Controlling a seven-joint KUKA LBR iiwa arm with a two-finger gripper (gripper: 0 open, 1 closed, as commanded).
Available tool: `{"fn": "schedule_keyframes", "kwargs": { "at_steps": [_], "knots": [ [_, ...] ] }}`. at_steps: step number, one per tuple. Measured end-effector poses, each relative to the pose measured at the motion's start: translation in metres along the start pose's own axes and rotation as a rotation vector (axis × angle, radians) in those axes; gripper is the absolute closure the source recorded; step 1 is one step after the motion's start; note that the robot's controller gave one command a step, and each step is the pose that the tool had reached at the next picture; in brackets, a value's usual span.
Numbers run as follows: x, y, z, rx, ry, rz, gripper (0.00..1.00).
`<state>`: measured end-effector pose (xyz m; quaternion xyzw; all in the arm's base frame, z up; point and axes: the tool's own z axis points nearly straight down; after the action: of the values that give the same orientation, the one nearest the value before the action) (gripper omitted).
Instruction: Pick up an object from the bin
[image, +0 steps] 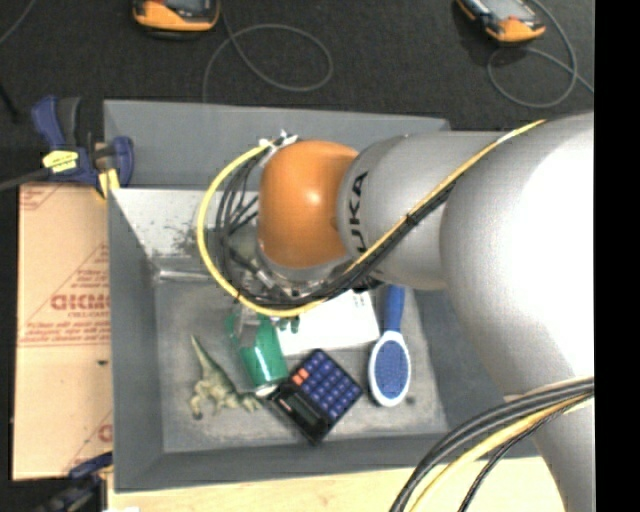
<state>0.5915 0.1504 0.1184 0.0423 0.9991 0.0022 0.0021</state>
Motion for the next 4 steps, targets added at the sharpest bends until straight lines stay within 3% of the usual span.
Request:
{"fn": "schedule_keyframes", "kwargs": {
  "at_steps": [1,2,4],
  "knots": [
    [0.007,-0.025,0.028,-0.01,-0.016,-0.029,0.0],
    [0.004,-0.012,0.016,-0.003,-0.009,-0.027,1.0],
    [0.004,-0.013,0.014,-0.002,-0.007,-0.027,1.0]
  ]
}}
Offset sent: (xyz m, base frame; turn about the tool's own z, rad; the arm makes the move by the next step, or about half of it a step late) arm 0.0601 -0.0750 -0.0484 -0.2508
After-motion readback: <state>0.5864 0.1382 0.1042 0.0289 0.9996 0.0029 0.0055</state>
